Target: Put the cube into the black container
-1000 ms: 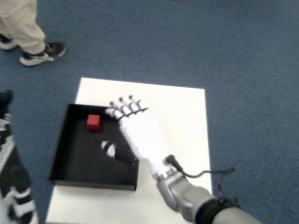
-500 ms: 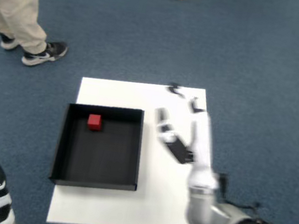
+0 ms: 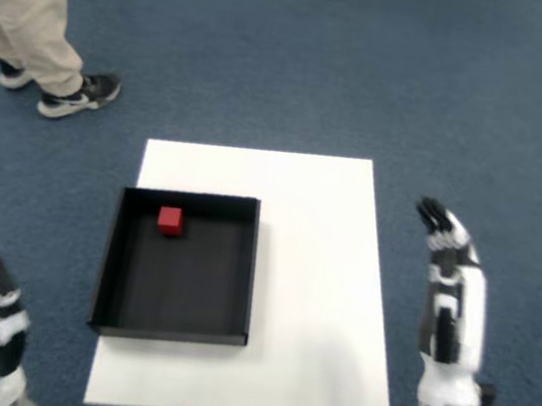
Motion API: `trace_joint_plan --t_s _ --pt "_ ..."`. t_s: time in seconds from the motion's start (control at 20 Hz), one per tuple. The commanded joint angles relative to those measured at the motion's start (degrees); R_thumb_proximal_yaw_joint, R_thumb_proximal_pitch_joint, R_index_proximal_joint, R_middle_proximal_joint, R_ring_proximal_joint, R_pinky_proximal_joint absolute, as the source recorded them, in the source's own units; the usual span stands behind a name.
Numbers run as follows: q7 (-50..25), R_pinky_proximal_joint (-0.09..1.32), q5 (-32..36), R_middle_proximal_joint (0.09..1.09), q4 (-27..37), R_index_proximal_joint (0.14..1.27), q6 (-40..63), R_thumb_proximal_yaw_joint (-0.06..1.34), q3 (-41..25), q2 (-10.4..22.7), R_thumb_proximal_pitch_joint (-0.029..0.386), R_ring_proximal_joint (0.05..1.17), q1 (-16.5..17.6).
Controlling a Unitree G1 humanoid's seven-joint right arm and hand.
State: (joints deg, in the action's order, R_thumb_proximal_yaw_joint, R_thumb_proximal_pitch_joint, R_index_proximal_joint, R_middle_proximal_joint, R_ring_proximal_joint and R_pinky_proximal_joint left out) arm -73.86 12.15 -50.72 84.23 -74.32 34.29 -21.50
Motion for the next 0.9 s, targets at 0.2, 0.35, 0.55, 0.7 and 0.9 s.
trace_joint_plan --t_s 0.2,0.35,0.55,0.7,0.9 --pt "-0.09 0.06 4.28 0.23 -6.72 0.29 6.68 -0.01 -0.83 -1.46 0.190 0.22 -2.89" --pt "0.05 0.05 4.95 0.23 -9.21 0.29 6.28 -0.01 -1.27 -2.58 0.182 0.23 -2.84" --pt "0.18 0.03 5.74 0.24 -12.12 0.30 6.50 -0.01 -1.45 -3.70 0.175 0.23 -2.45" --pt "0.50 0.02 6.32 0.24 -13.50 0.30 7.04 -0.01 -1.49 -4.37 0.173 0.23 -2.95" --pt "0.87 0.01 6.58 0.24 -14.17 0.30 7.84 -0.01 -1.46 -4.94 0.171 0.24 -3.36"
